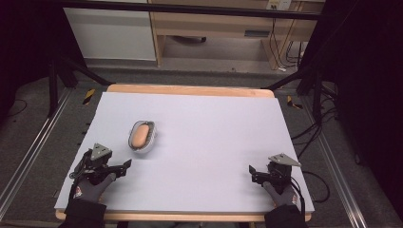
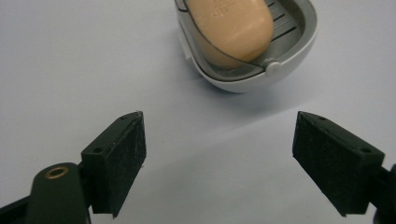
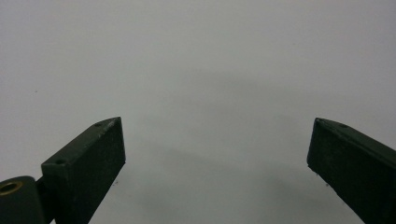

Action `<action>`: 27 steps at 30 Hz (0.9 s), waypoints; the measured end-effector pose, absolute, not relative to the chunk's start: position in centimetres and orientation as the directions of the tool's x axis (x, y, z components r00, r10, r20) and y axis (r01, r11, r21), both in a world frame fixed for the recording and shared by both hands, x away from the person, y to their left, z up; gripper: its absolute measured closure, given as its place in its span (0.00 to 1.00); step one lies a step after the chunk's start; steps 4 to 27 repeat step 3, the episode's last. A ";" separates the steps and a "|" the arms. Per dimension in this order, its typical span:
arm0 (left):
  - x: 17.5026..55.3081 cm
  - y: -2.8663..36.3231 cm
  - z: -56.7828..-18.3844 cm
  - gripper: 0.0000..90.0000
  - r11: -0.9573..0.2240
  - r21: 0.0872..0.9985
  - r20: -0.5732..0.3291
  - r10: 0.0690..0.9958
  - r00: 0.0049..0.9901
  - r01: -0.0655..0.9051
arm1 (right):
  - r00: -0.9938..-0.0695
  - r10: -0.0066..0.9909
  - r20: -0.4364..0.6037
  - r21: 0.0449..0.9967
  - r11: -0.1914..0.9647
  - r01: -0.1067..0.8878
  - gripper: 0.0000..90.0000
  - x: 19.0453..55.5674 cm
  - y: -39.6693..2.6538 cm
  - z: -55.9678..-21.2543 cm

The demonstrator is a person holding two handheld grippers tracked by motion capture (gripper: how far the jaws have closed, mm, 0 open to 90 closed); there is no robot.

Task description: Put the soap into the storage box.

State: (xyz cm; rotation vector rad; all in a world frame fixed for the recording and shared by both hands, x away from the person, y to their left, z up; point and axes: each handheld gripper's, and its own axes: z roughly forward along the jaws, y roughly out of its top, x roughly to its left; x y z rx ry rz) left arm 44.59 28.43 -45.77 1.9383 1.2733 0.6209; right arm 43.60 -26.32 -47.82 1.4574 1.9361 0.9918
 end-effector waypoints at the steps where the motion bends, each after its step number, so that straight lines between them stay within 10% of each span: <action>1: 44.6 28.6 -45.8 0.19 -0.241 0.784 -0.003 0.920 0.392 0.572 | -0.285 0.958 0.027 0.801 0.150 0.580 0.05 43.6 -26.3 -47.8; 27: 44.7 29.0 -46.0 0.18 -0.237 0.782 -0.008 0.921 0.389 0.577 | -0.284 0.959 0.021 0.802 0.154 0.578 0.05 43.6 -26.5 -47.8</action>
